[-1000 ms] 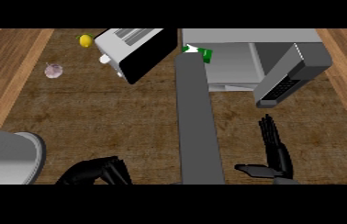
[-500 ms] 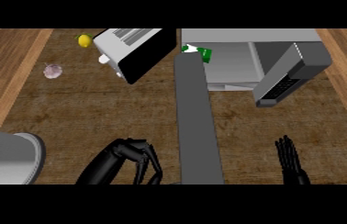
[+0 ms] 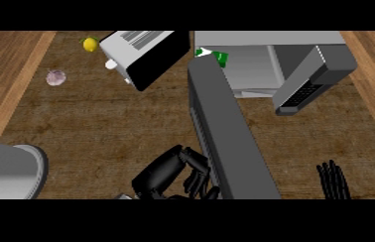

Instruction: Pick up the milk, place it into the microwave and close the microwave

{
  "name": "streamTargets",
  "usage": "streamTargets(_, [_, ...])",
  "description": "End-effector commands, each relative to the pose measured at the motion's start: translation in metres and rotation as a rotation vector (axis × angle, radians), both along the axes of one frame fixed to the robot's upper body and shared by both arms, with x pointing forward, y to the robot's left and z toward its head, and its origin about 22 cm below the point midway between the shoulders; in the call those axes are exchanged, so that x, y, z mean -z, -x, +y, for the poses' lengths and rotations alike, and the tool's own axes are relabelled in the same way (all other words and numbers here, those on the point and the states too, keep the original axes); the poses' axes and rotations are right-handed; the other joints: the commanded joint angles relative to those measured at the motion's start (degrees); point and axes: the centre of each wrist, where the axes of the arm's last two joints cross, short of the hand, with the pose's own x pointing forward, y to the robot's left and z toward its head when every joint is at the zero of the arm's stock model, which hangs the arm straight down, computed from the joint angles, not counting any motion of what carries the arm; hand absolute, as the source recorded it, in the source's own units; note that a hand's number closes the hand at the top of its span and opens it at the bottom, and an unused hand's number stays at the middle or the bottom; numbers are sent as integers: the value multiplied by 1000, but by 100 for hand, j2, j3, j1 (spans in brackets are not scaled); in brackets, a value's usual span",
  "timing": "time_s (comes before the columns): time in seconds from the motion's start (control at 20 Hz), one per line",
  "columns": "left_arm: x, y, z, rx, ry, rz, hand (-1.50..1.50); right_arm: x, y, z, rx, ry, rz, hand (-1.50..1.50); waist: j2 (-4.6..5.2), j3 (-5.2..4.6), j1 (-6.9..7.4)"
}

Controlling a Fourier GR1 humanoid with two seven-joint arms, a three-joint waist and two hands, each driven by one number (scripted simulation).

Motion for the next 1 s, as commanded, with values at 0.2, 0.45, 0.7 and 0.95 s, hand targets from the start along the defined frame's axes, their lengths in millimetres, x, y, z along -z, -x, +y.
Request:
streamTargets(0.2, [38,2,-63,58,-161,-39,150,-21,7,-7,-79,-73,-129,-150,25,2,-92])
streamTargets(0.45, [43,0,-84,80,-176,40,150,-50,-10,-8,-204,-92,-195,-150,56,-3,-327])
streamTargets(0.7, [58,-1,-91,14,-194,79,150,-68,-8,0,-259,-119,-232,-150,82,-9,-572])
streamTargets(0.95, [35,-28,-95,-121,-63,51,150,-88,-28,17,-309,-134,-258,-150,147,-19,-795])
